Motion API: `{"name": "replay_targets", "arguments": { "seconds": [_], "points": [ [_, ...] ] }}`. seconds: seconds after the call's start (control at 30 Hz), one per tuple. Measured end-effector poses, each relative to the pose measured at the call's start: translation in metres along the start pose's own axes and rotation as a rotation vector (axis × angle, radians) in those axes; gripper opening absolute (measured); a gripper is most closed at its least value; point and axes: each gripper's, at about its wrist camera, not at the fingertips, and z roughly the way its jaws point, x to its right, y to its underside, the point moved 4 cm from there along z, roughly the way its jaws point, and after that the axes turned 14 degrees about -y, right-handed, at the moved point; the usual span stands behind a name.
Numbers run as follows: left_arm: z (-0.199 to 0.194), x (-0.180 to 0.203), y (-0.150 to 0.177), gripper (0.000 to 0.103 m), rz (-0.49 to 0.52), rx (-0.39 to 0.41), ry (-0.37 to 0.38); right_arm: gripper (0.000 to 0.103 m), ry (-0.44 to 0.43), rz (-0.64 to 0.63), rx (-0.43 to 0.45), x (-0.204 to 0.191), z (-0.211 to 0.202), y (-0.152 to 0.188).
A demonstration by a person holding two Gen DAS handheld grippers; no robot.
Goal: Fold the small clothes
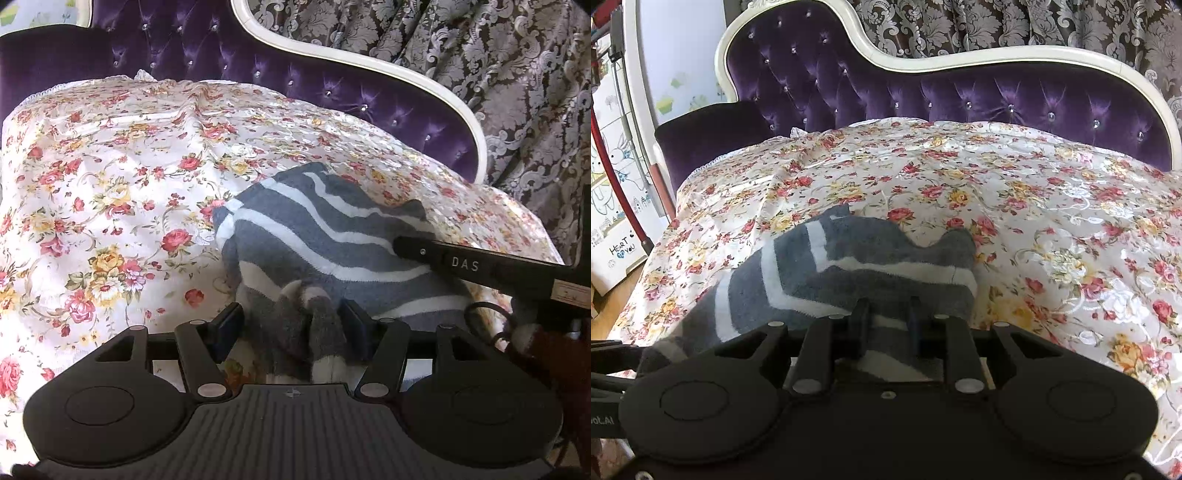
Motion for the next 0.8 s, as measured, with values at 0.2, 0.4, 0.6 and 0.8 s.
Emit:
{"name": "replay_targets", "arguments": {
  "seconds": [0.2,0.4,0.6,0.8],
  "points": [
    [-0.013,-0.007,0.000,0.065,-0.005,0.031,-0.004,0.036,-0.026,0.053,0.030,0.004,-0.014,-0.004],
    [-0.026,-0.021,0.010,0.067,0.009,0.033,-0.051,0.047,-0.012,0.013,0.036,-0.008,-0.037,0.001],
    [-0.039,-0.026,0.013,0.068,0.026,0.022,-0.097,0.060,0.017,0.043,0.014,-0.018,-0.060,0.015],
    [-0.057,-0.016,0.008,0.085,0.032,0.009,-0.070,0.093,0.020,0.108,0.086,-0.031,-0.097,0.022]
  ]
}}
